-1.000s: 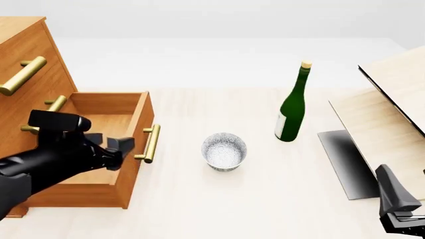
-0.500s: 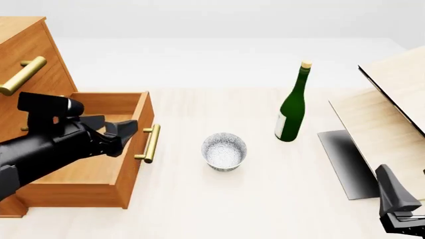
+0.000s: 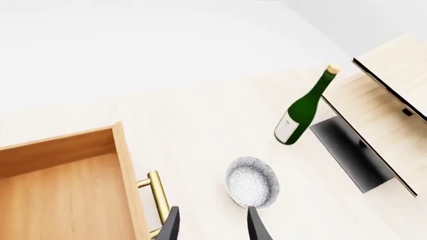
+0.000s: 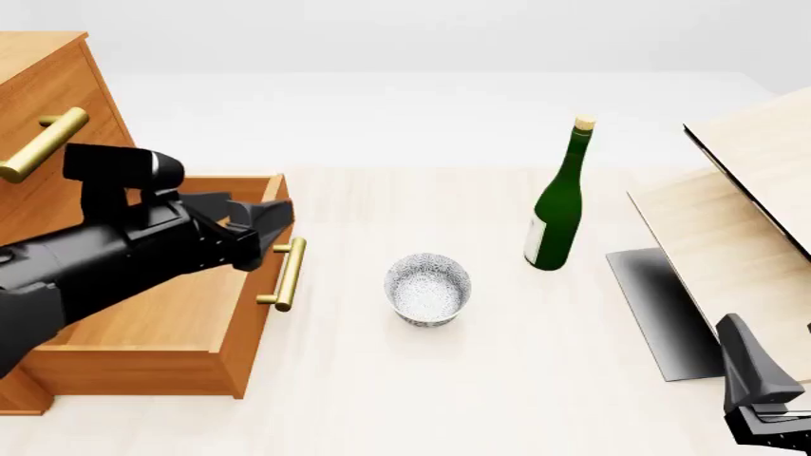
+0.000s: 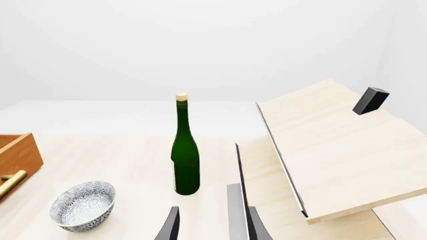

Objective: Put the bowl in the bottom drawer of the cabinet and close it.

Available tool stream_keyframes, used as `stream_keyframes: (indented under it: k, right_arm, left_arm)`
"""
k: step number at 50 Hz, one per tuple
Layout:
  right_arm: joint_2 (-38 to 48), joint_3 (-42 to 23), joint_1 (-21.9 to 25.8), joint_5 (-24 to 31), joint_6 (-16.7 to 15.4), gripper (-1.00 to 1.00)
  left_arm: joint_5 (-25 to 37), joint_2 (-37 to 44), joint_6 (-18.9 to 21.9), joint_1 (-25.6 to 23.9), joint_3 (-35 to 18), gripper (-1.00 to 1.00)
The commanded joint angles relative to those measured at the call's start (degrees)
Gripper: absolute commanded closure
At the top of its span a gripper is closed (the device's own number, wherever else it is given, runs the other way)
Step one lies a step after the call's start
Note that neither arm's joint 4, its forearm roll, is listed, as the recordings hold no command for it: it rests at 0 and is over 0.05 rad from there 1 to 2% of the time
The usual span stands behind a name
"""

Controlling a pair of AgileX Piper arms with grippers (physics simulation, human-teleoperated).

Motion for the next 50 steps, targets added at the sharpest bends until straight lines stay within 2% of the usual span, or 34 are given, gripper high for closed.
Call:
stream_keyframes:
  k: [1,19,50]
  right_arm:
    - [0.02,0.00,0.00,-0.01,0.01,-1.00]
    - [-0.01,0.00,0.00,0.00,0.00,-1.00]
    - [0.01,0.00,0.00,0.00,-0.01,-1.00]
  left_arm:
    - [-0.66,2.29,-1.65,-1.65,-1.95,-1.00]
    - [-3.77,8.13,-6.82,-4.30,-4.30,-1.00]
    - [-7.42,18.29,-11.45,-3.80,-8.22,-1.00]
